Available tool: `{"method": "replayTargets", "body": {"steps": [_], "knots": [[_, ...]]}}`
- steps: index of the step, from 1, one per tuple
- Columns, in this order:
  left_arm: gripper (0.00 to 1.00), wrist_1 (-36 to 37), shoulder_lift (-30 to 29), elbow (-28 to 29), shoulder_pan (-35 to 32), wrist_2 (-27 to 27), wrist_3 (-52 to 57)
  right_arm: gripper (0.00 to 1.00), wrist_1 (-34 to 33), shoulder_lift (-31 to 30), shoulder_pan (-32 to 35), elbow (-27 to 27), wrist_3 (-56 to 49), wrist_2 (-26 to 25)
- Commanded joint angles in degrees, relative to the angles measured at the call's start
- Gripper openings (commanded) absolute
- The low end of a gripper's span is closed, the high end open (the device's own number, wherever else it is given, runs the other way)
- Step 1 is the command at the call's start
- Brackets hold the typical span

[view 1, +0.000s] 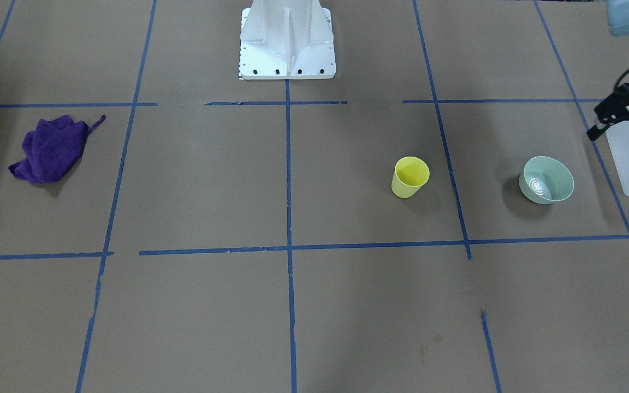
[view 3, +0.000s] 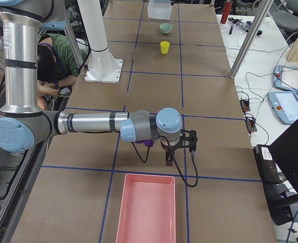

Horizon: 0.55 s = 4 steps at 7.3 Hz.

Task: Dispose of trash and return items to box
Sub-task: 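Reach the left gripper toward the yellow cup and grasp it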

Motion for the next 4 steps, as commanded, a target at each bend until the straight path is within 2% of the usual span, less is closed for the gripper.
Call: {"method": "replayTargets", "body": {"steps": [1,3,4], "knots": [[1.00,-4.69,-0.88,-4.88,14.47,10.34,-18.94,1.00,0.24,0.00,-0.18,0.02,-0.09,-0.07],[1.00,-4.70,-6.39,-3.49,23.80,19.66,-28.19,1.00,0.42,-0.18,-0.18,-0.06,0.09,0.11],[1.00,-4.35,-9.64,-1.30,26.29,22.22,-30.58,1.00,0.33,-0.09,-0.18,-0.06,0.18,0.20]]}}
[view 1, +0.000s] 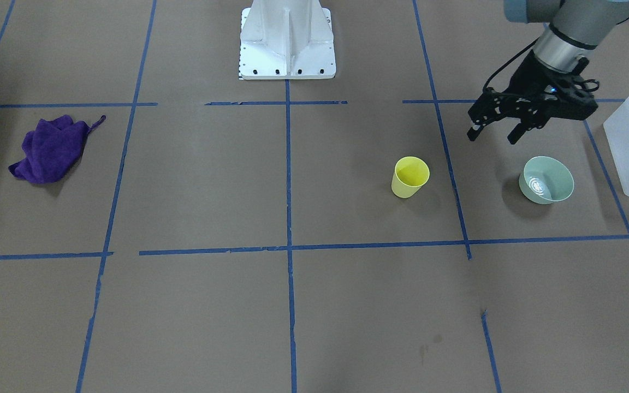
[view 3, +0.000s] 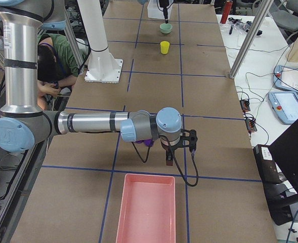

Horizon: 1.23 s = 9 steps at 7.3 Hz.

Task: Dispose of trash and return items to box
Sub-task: 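Reach the left gripper toward the yellow cup and grasp it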

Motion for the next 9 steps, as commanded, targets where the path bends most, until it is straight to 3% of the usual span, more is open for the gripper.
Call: {"method": "replayTargets", "body": {"steps": [1,3,6,7,8,9], "knots": [[1.00,0.18,-6.24,5.93,6.01,5.81,-4.69,1.00,-0.03,0.07,0.00,-0.13,0.08,0.07],[1.00,-0.26,-7.41,11.40,7.42,6.96,-4.52,1.00,-0.03,0.07,0.00,-0.22,0.08,0.16],[0.99,-0.26,-7.85,13.43,11.12,7.05,-4.26,1.00,-0.03,-0.02,0.00,-0.39,0.00,0.16],[0.95,-0.26,-8.55,14.57,11.74,6.97,-4.26,1.00,-0.03,-0.02,0.00,-0.31,-0.01,0.16],[0.79,-0.26,-8.56,14.67,11.74,6.97,-4.17,1.00,-0.03,-0.10,0.00,-0.31,-0.01,0.16],[0.26,-0.26,-8.47,14.58,11.66,6.97,-4.17,1.00,-0.03,-0.28,0.00,-0.13,-0.01,0.16]]}}
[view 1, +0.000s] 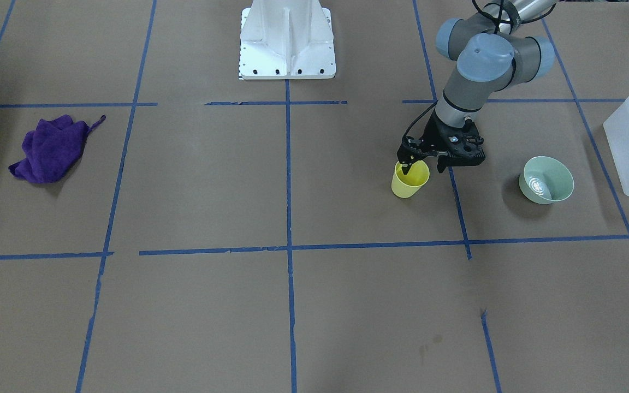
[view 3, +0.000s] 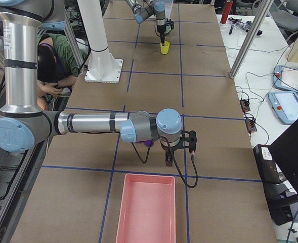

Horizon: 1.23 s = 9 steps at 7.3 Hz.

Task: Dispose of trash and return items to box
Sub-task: 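Reach the left gripper toward the yellow cup and grasp it, then lift the yellow cup with the left gripper while the right reaches for the cloth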

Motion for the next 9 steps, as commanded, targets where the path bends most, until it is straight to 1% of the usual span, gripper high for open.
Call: {"method": "replayTargets", "body": {"steps": [1,4,5,6,7,8,9], "knots": [[0.00,0.09,0.15,-0.64,-0.11,-0.09,0.21,1.00,0.00,-0.33,0.09,0.22,0.00,0.09],[0.00,0.70,-0.11,-2.22,-0.20,-0.36,0.13,1.00,0.00,-0.59,0.09,0.31,0.00,0.44],[0.00,1.22,-0.20,-3.80,-0.81,-0.71,0.04,1.00,0.00,-0.59,0.00,0.40,0.09,1.57],[0.00,9.41,-0.55,-9.38,-2.64,-1.93,0.04,1.00,-0.26,-0.42,-0.52,3.36,4.00,1.67],[0.00,18.54,-5.16,-12.48,-4.66,-2.29,0.21,1.00,-0.18,-0.94,-2.35,5.65,8.57,1.67],[0.00,23.85,-7.73,-14.69,-5.46,-2.29,0.30,1.00,0.00,-1.47,-6.72,7.93,12.35,-0.33],[0.00,25.56,-7.93,-16.71,-6.60,-2.38,0.48,1.00,0.96,-2.26,-12.42,11.70,19.70,-6.27]]}}
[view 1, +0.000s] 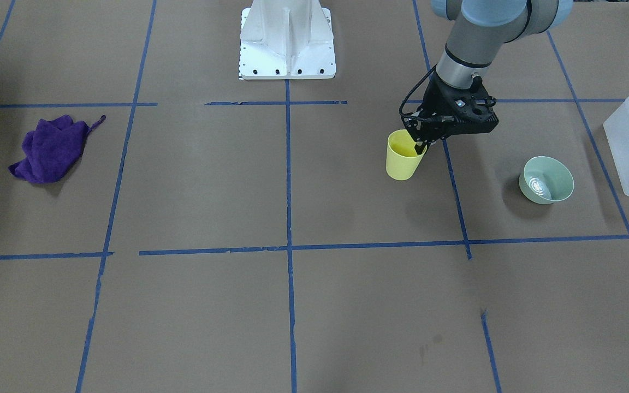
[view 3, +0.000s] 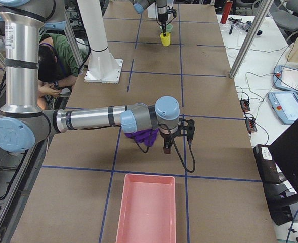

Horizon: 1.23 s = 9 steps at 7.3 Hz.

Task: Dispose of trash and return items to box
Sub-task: 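Lift the yellow cup with the left gripper while the right reaches for the cloth, then carry the cup toward the clear bin while the right gripper grasps the purple cloth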

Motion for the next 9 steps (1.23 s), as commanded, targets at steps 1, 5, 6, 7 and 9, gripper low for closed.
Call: {"method": "replayTargets", "body": {"steps": [1,5,6,7,9], "knots": [[0.00,6.44,-2.12,-3.08,-4.29,-2.25,4.18,1.00,6.28,-3.61,-12.75,6.20,14.36,-8.86],[0.00,15.58,-2.30,-2.65,-22.82,-5.87,34.98,1.00,25.32,-11.82,-35.09,5.61,32.16,-22.22],[0.00,15.77,-1.60,-1.69,-25.13,-6.74,41.68,1.00,25.41,-11.73,-37.49,5.17,33.05,-24.00],[0.00,15.69,0.67,-0.98,-28.28,-6.92,48.54,1.00,25.76,-10.77,-39.25,2.82,33.14,-24.36],[0.00,15.51,3.75,0.94,-34.61,-7.10,61.03,0.69,25.76,-8.30,-39.80,1.13,33.15,-24.63]]}}
